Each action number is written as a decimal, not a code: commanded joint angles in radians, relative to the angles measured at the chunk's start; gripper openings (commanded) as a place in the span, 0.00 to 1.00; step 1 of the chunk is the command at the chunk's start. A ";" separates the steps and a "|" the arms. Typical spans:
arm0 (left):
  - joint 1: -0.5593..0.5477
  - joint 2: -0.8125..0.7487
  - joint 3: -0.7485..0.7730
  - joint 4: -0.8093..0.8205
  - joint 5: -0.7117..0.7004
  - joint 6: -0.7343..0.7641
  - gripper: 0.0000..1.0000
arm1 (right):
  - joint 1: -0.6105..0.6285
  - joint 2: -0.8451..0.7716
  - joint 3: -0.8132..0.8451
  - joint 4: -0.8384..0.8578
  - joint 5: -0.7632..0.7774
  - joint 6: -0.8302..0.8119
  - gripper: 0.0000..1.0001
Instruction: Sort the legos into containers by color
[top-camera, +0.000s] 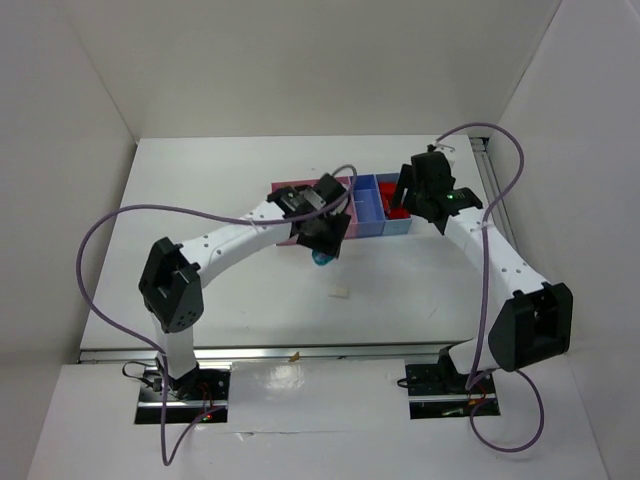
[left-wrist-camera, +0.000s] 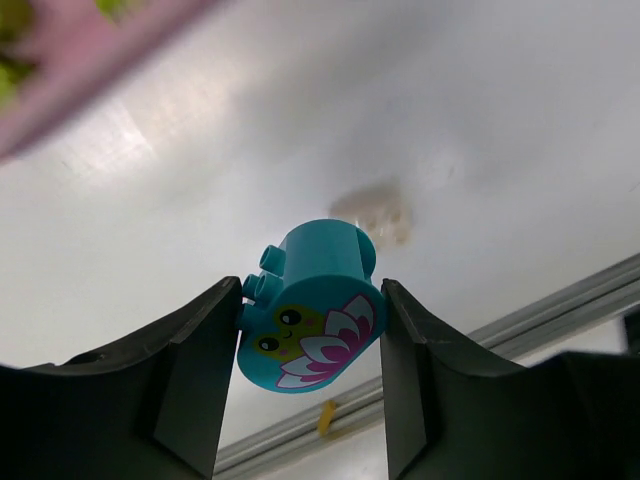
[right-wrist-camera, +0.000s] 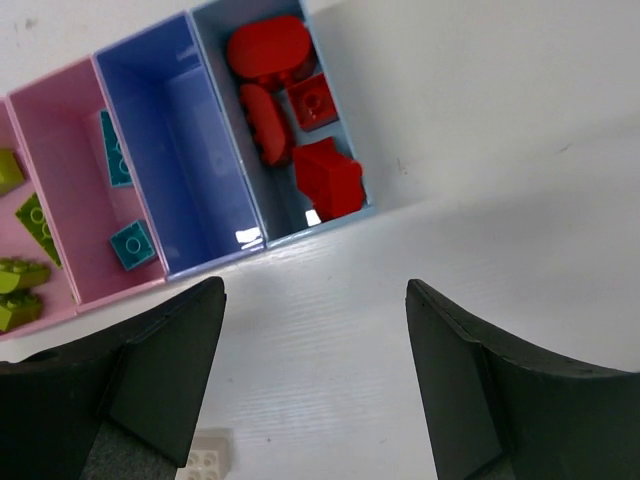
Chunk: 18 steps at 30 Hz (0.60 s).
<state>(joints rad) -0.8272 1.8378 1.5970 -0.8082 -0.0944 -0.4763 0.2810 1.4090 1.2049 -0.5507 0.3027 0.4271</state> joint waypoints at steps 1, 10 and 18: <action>0.077 0.035 0.168 -0.043 -0.002 -0.044 0.23 | -0.037 -0.070 0.013 -0.005 0.001 0.010 0.80; 0.164 0.306 0.533 0.007 0.047 -0.102 0.23 | -0.036 -0.088 -0.017 -0.028 -0.043 -0.001 0.80; 0.223 0.494 0.693 0.092 0.108 -0.143 0.25 | -0.003 -0.088 -0.061 -0.067 -0.074 0.019 0.80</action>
<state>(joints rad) -0.6247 2.2967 2.2463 -0.7757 -0.0132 -0.5823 0.2626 1.3510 1.1515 -0.5827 0.2447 0.4301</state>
